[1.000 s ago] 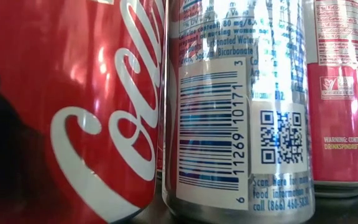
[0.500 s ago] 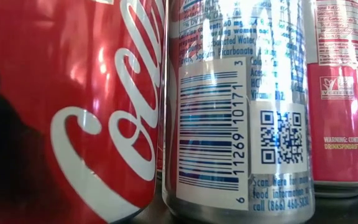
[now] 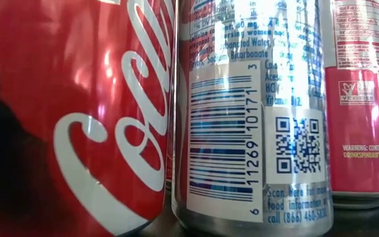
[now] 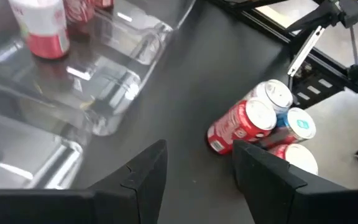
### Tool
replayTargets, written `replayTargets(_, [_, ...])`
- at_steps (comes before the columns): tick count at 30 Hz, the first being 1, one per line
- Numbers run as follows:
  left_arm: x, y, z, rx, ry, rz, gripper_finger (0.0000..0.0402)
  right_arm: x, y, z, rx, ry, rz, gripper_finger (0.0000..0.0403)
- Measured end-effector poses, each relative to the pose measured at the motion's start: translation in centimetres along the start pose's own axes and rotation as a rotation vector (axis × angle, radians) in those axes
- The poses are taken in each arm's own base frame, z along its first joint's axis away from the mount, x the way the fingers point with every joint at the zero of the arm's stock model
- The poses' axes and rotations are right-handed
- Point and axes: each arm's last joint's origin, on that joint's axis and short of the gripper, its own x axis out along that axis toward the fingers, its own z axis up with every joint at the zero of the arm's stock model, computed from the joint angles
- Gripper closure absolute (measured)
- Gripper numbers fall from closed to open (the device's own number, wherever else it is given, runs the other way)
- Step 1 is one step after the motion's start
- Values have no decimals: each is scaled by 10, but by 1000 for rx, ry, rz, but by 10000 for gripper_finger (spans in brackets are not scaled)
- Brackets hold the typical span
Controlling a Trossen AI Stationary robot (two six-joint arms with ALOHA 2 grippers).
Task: Sort soda cans
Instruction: Put the blue soda can into the left transparent bin
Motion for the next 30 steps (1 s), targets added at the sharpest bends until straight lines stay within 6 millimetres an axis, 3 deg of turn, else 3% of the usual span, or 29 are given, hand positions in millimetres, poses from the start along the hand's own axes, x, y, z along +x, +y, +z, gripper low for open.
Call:
replayTargets(5, [0,-5,-6,-39,16,-11,219,-4,1,-11,30,18,31,7])
replayTargets(13, [-2,-12,-15,-60,34,-36,235,1,5,-31,-91,37,132,7])
replayTargets(24, [-10,-14,-24,-62,79,-47,238,38,-35,-40,-85,46,330,7])
replayTargets(30, [-31,-10,-24,-116,230,23,238,45,-53,-40,-3,63,422,7])
